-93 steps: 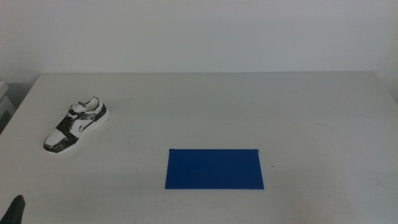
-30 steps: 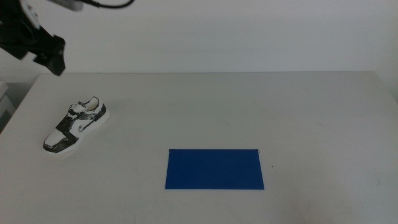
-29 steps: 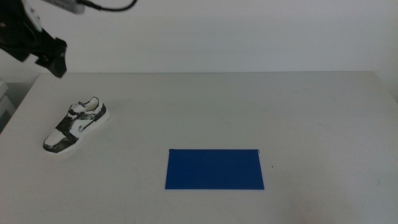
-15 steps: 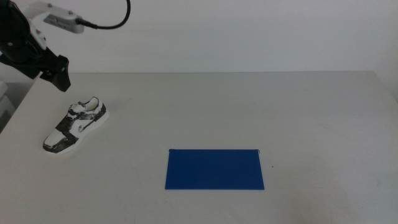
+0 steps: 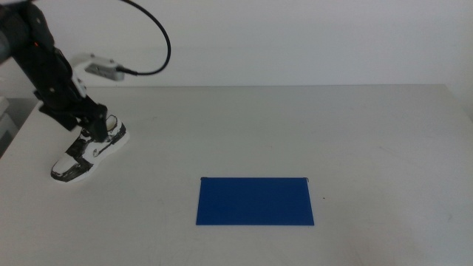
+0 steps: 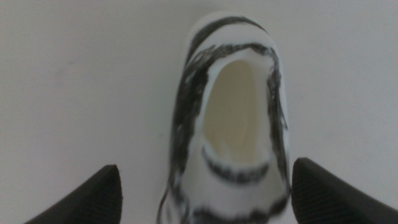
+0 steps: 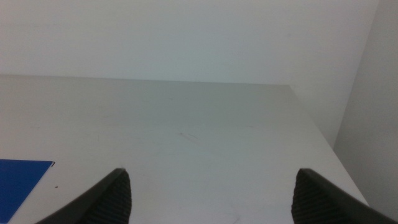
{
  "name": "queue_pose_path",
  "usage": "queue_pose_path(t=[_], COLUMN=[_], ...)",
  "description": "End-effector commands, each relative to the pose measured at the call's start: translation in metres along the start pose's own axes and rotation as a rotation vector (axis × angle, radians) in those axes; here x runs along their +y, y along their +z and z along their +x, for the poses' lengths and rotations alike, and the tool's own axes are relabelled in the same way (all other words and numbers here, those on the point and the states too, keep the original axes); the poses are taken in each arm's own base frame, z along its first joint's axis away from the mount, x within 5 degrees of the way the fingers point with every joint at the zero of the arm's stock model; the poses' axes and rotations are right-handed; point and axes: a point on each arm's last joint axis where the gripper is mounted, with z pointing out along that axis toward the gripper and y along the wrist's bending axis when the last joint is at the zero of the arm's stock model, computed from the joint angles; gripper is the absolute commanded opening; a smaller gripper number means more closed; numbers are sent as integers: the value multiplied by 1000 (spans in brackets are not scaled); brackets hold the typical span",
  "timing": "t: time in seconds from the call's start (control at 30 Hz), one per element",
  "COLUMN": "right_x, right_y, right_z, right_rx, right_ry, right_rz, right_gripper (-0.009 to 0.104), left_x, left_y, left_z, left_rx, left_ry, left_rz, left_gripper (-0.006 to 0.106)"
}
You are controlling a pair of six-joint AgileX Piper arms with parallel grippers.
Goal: Use one arm to grab the shoe from the table and place it on the mat.
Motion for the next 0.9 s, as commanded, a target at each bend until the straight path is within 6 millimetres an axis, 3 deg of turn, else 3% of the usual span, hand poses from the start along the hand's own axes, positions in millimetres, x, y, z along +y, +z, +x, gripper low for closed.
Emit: queue_pose_path(t=[0.0,0.3,0.43,0.53,0.87], right_x=[-1,-1,-1,-1,-1], right_y=[-3,-3,-3,-3,-3], right_z=[-11,-11,-11,-11,-11], right_rx=[-109,-109,-109,-109,-109], right_ry=[-21,-21,-21,-21,-21], right_rz=[12,12,12,12,12], right_gripper=[66,66,66,66,66], left_x=[-4,2,3,3,1], left_y=[-27,1,5,5,2], left_z=[-8,-10,-10,-10,-4], left_rx=[-90,-71,-63,-64,-7], left_ry=[14,5,4,4,7], left_rz=[-11,3,7,6,20], left_gripper=[94,93,88,77,17])
